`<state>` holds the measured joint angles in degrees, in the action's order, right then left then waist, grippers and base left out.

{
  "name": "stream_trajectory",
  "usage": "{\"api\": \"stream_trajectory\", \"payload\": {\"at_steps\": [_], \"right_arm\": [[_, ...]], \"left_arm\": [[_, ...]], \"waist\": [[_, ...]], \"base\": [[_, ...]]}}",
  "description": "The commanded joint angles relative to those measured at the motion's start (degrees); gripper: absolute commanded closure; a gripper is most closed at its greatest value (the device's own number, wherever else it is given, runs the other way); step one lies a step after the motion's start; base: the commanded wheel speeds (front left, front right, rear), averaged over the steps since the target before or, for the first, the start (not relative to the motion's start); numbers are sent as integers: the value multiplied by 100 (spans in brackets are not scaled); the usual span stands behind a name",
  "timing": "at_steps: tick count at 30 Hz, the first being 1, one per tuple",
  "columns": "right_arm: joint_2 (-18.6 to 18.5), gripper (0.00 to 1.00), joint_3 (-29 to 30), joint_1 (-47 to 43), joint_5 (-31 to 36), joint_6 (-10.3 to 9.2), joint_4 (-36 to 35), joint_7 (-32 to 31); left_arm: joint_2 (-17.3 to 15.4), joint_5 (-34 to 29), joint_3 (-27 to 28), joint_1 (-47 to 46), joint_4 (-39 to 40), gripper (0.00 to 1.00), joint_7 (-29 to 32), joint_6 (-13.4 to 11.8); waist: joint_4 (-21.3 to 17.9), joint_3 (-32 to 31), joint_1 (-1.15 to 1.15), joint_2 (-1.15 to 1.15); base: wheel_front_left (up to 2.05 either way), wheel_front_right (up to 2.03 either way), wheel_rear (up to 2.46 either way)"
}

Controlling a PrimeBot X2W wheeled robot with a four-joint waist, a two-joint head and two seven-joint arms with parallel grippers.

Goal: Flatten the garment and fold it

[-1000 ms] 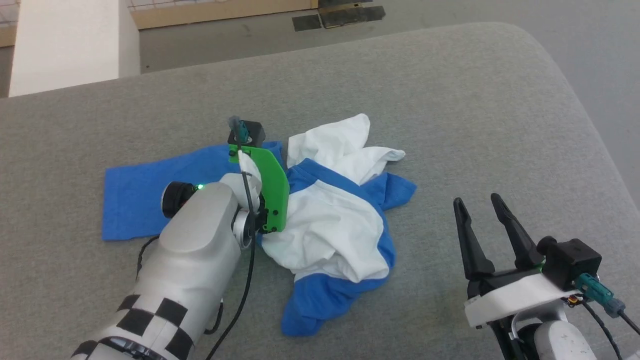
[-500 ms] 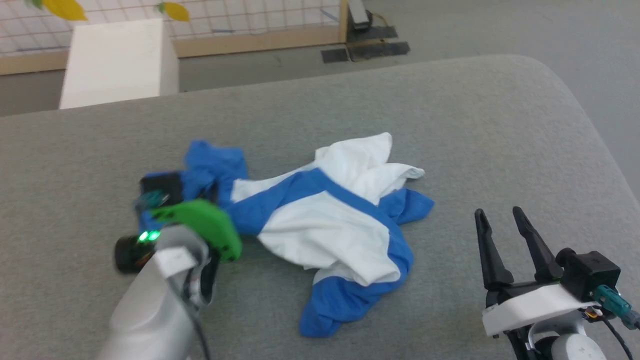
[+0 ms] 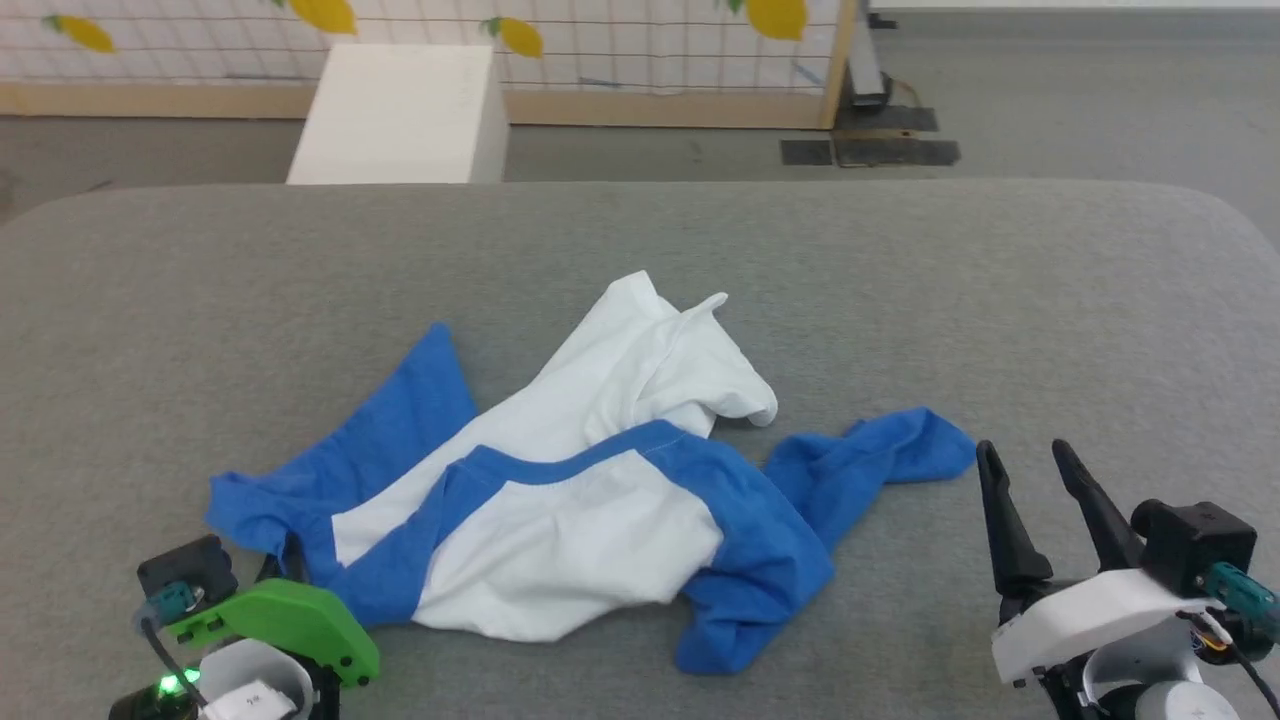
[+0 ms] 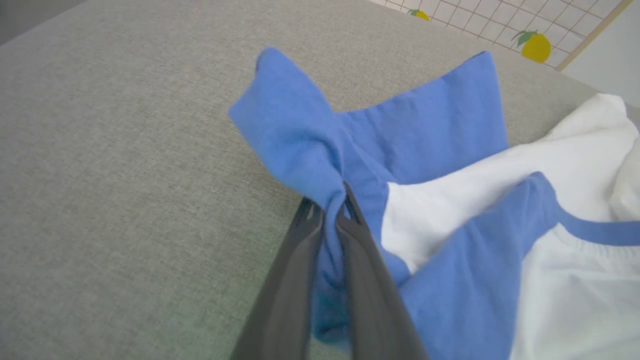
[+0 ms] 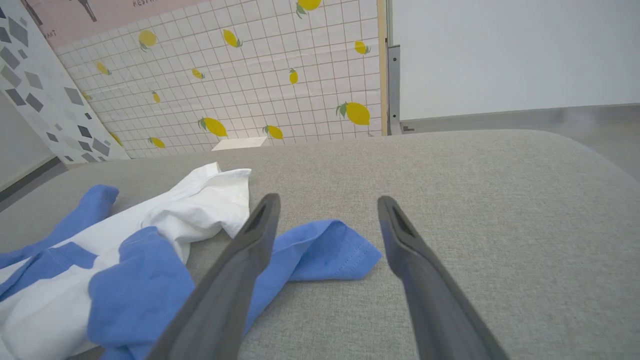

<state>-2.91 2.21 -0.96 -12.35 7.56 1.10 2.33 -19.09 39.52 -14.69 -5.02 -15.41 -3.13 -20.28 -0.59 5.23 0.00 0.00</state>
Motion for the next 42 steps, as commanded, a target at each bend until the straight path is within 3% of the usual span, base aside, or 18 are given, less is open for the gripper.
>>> {"api": "stream_trajectory", "payload": {"at_steps": [1, 8, 21, 22, 23, 24, 28, 33, 37, 42], "right_arm": [[3, 0, -23, -35, 44, -8, 38, -135], [3, 0, -241, 258, 75, -8, 387, -1325], [3, 0, -668, 887, 105, -8, 1225, -3569], [3, 63, -707, 900, 80, -8, 1248, -3678], [3, 92, -746, 914, 69, -8, 1235, -3706], [3, 100, -742, 929, 48, -8, 1214, -3697], [3, 100, -365, 947, 56, -8, 993, -3222], [3, 100, 817, 691, 258, -8, 564, -2612], [3, 100, 1803, 425, 444, -8, 278, -2432], [3, 100, 2388, 258, 576, -8, 350, -2396]], "left_arm": [[67, 107, 54, 95, 116, 0, -117, 30], [297, -123, 254, 194, 530, 0, -1099, 301], [1210, -1477, 868, 136, 975, 0, -1186, 1242], [1257, -1547, 916, 144, 944, 0, -1186, 1303], [1292, -1597, 961, 154, 927, 0, -1186, 1345], [1334, -1641, 1016, 178, 895, 0, -1186, 1395], [1436, -1774, 1193, 281, 765, 0, -1186, 1523], [1508, -1905, 1341, 328, 679, 0, -1187, 1664], [1535, -1981, 1406, 383, 625, 0, -1187, 1769], [1555, -2040, 1435, 398, 533, 0, -1187, 1884]], "waist": [[243, 5, 0, 0], [556, 205, 0, 0], [968, 496, 0, 0], [963, 482, 0, 0], [954, 470, 0, 0], [929, 442, 0, 0], [800, 308, 0, 0], [612, 130, 0, 0], [396, 28, 0, 0], [141, -46, 0, 0]], "base": [[0, 0, 0], [0, 0, 0], [0, 0, 0], [0, 0, 0], [0, 0, 0], [0, 0, 0], [0, 0, 0], [0, 0, 0], [0, 0, 0], [0, 0, 0]]}}
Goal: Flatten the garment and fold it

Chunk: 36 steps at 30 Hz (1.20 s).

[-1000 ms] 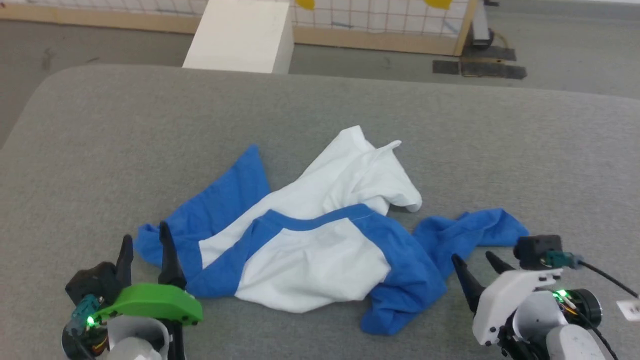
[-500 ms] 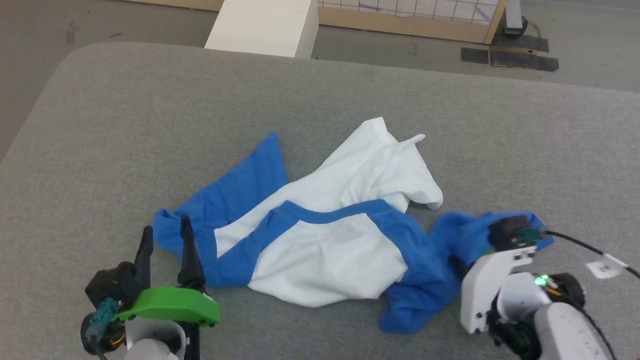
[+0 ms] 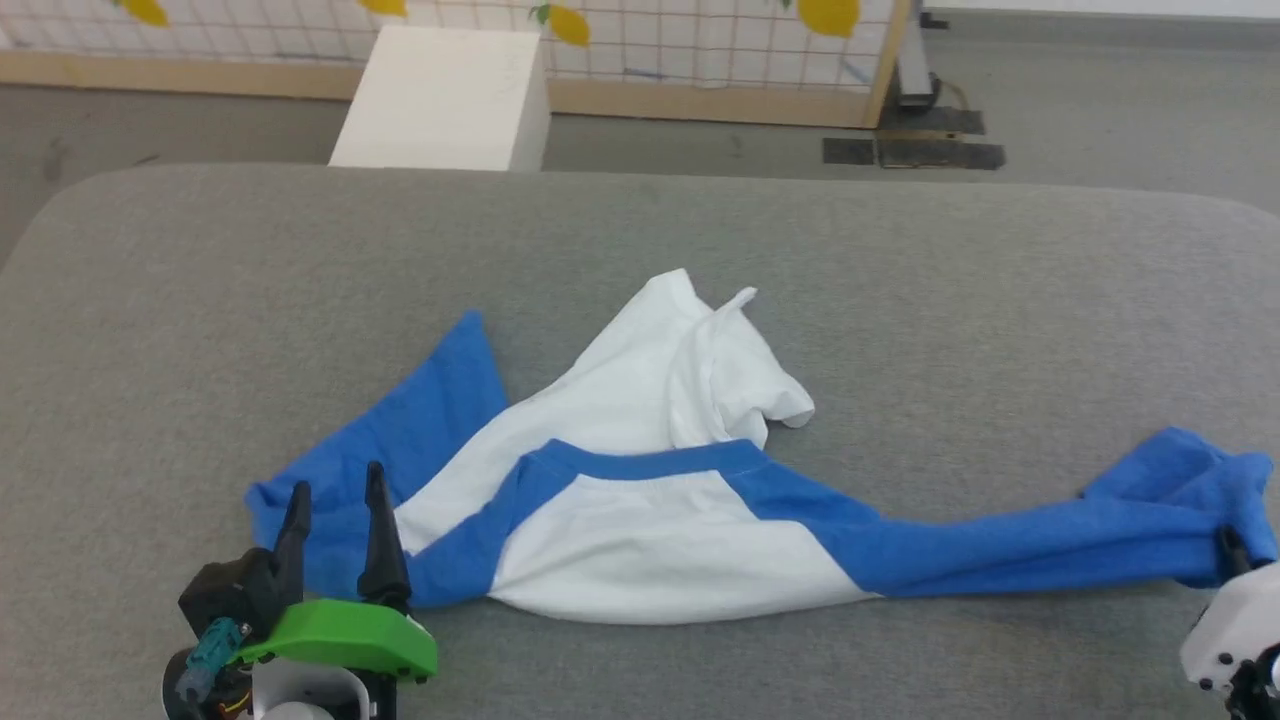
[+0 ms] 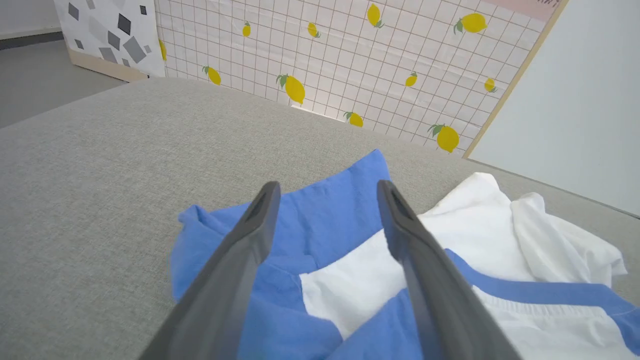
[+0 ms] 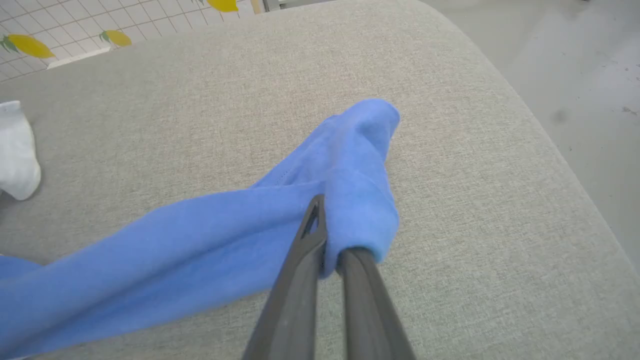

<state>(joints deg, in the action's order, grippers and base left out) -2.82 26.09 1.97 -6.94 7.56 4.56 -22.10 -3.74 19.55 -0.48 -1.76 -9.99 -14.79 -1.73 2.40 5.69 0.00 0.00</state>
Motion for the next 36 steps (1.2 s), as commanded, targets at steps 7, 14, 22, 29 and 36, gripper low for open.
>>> {"api": "stream_trajectory", "payload": {"at_steps": [7, 14, 22, 29, 36], "right_arm": [[-6, 0, -261, -149, -569, -8, 497, 198], [-6, 0, -980, -737, -927, -8, 16, 507], [-6, 0, -1566, -1044, -838, -8, -885, 580], [-6, 0, -1796, -1008, -875, -8, -1267, 470], [-6, 0, -1874, -965, -912, -8, -1379, 468]], "left_arm": [[-17, -202, -361, -71, -282, 0, 145, 343], [-201, -553, -978, -574, -533, 0, 1362, 477], [-336, -643, -1047, -1050, -818, 0, 3065, 126], [-455, -579, -997, -1176, -849, 31, 4132, -95], [-464, -325, -1075, -1107, -530, 100, 3979, 279]], "waist": [[-394, -146, 0, 0], [-461, -111, 0, 0], [-686, -52, 0, 0], [-782, 50, 0, 0], [-718, 90, 0, 0]], "base": [[0, 0, 0], [0, 0, 0], [0, 0, 0], [0, 0, 0], [0, 0, 0]]}}
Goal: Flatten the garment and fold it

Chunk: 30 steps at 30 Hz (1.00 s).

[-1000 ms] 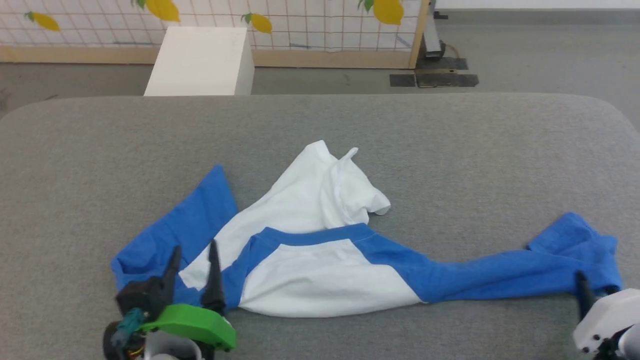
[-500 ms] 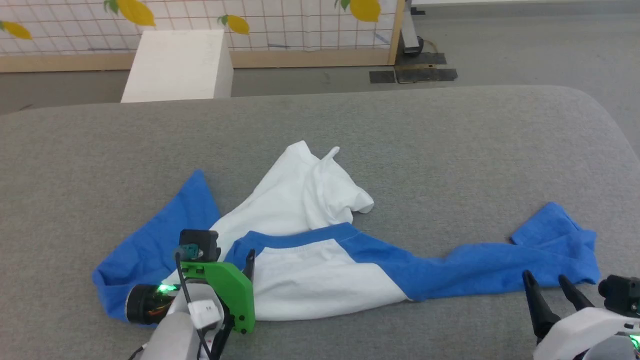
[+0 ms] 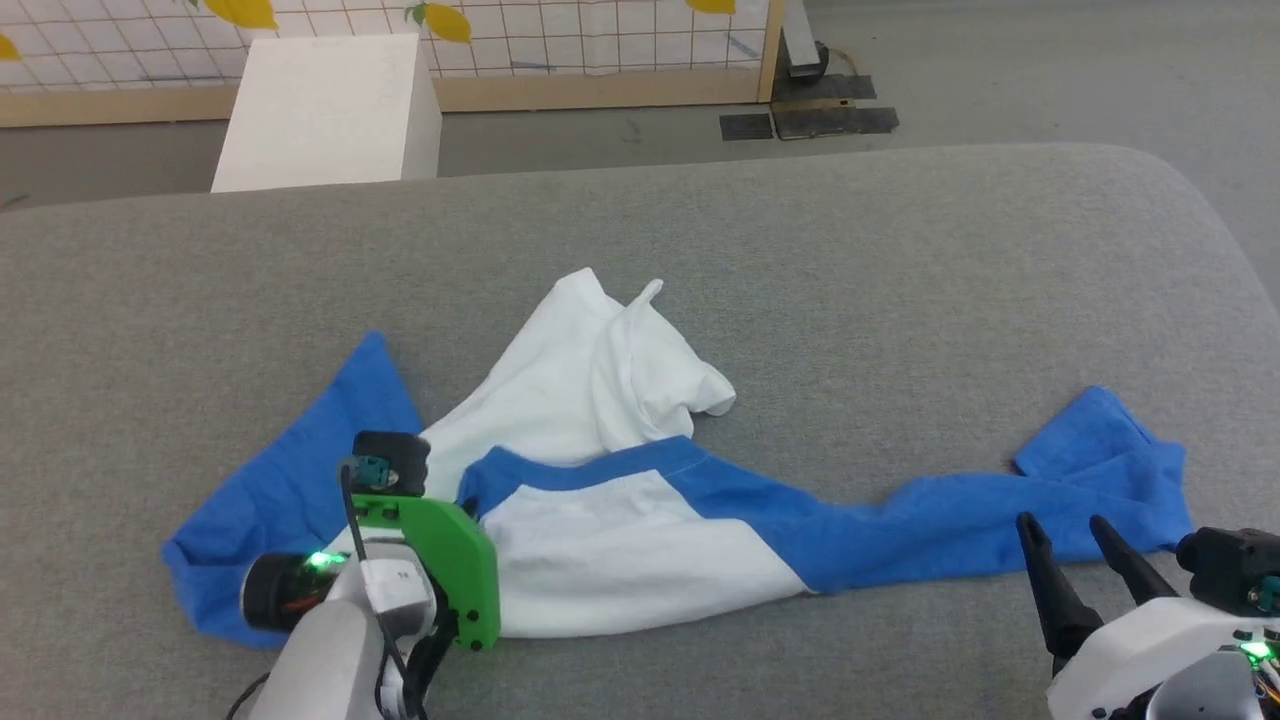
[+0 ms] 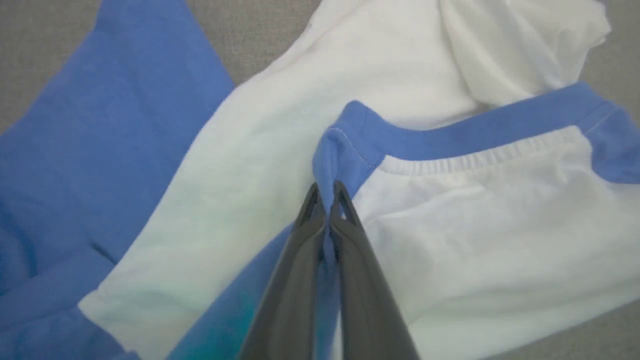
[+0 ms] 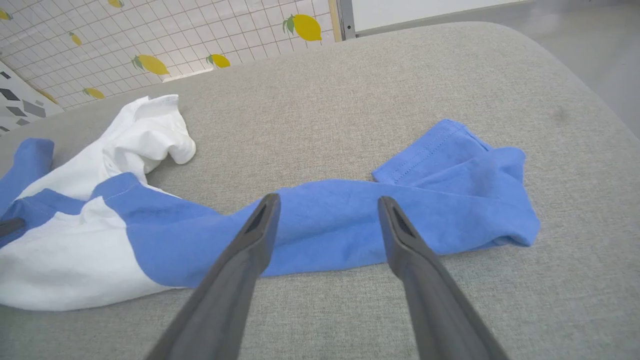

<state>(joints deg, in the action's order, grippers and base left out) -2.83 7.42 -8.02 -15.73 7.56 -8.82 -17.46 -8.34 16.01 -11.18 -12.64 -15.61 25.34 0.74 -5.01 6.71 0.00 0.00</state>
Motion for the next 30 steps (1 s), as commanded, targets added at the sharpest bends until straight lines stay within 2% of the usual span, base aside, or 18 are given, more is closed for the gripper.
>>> {"api": "stream_trajectory", "payload": {"at_steps": [1, 3, 6, 11, 17, 18, 19, 24, 26, 29, 30], "right_arm": [[-5, 0, 7, 34, -41, -8, -48, 4], [-5, 0, 25, 30, -25, -8, -65, -7], [-5, 0, 46, 3, -29, -8, -105, -35], [-5, 0, 50, -51, -22, -8, -184, -116], [-5, 0, -53, -58, 35, -8, -203, -276], [-5, 0, -76, -58, 48, -8, -196, -308], [-5, 0, -111, -57, 67, -8, -186, -347], [-5, 0, -470, -4, 202, -8, -149, -581], [-5, 0, -682, 120, 354, -8, -136, -542], [-5, 0, -1012, 409, 451, -8, 9, -345], [-5, 0, -1111, 545, 476, -8, 108, -245]], "left_arm": [[9, 109, -33, 43, 168, 100, -143, 158], [-2, 346, -191, 233, 517, 100, -290, 452], [-153, 742, -387, 695, 1115, 100, -282, 606], [-627, 1486, -713, 1770, 2102, 100, 432, 658], [-1037, 1912, -903, 2542, 2475, 100, 1315, 652], [-1077, 1871, -908, 2564, 2462, 60, 1338, 631], [-1092, 1815, -904, 2563, 2436, 0, 1298, 610], [-994, 1497, -813, 2463, 2254, 0, 680, 505], [-882, 1374, -732, 2387, 2261, 0, 168, 493], [-696, 1086, -514, 2253, 2238, 0, -837, 367], [-610, 967, -400, 2184, 2200, 0, -1227, 257]], "waist": [[52, -32, 0, 0], [107, -82, 0, 0], [212, -168, 0, 0], [468, -261, 0, 0], [791, -336, 0, 0], [837, -353, 0, 0], [890, -370, 0, 0], [1062, -465, 0, 0], [1124, -475, 0, 0], [1225, -459, 0, 0], [1268, -439, 0, 0]], "base": [[0, 0, 0], [0, 0, 0], [0, 0, 0], [0, 0, 0], [0, 0, 0], [0, 0, 0], [0, 0, 0], [0, 0, 0], [0, 0, 0], [0, 0, 0], [0, 0, 0]]}}
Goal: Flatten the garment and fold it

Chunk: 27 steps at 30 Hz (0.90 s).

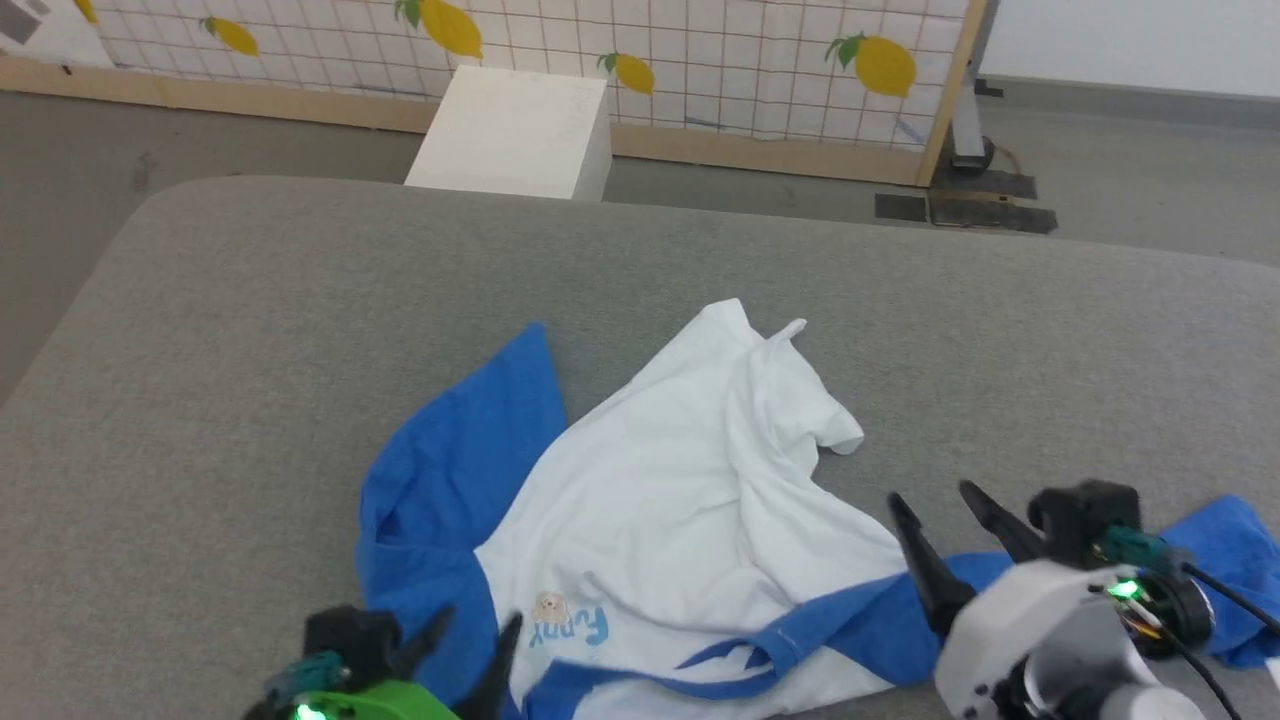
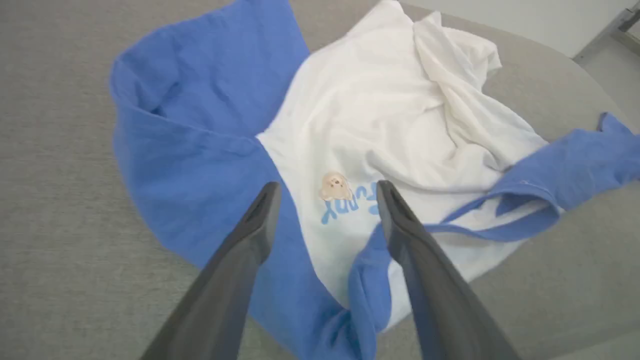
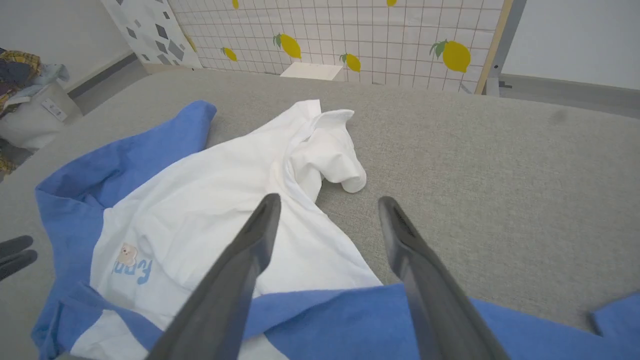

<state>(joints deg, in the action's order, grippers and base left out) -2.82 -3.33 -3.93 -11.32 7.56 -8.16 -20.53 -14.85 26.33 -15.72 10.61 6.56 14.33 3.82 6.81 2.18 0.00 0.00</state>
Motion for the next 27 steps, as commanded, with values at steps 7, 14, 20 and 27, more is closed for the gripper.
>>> {"api": "stream_trajectory", "payload": {"at_steps": [7, 14, 20, 27], "right_arm": [[-121, 0, -638, 1209, 185, -8, 1191, 293], [-151, 0, -743, 2248, 273, -8, 2658, -465], [-328, 100, -906, 2882, -73, -8, 3474, -1544], [-757, 100, -331, 3805, 249, -8, 3495, -850]], "left_arm": [[444, -659, 310, -726, -630, 0, -2021, -414], [841, -814, 410, -1404, -1431, 0, -2835, -619], [1058, -755, 435, -1748, -1787, 0, -2928, -540], [1153, -790, 562, -1899, -1741, 0, -2931, -446]], "waist": [[365, 345, 0, 0], [703, 804, 0, 0], [944, 1108, 0, 0], [1031, 1295, 0, 0]], "base": [[0, 0, 0], [0, 0, 0], [0, 0, 0], [0, 0, 0]]}}
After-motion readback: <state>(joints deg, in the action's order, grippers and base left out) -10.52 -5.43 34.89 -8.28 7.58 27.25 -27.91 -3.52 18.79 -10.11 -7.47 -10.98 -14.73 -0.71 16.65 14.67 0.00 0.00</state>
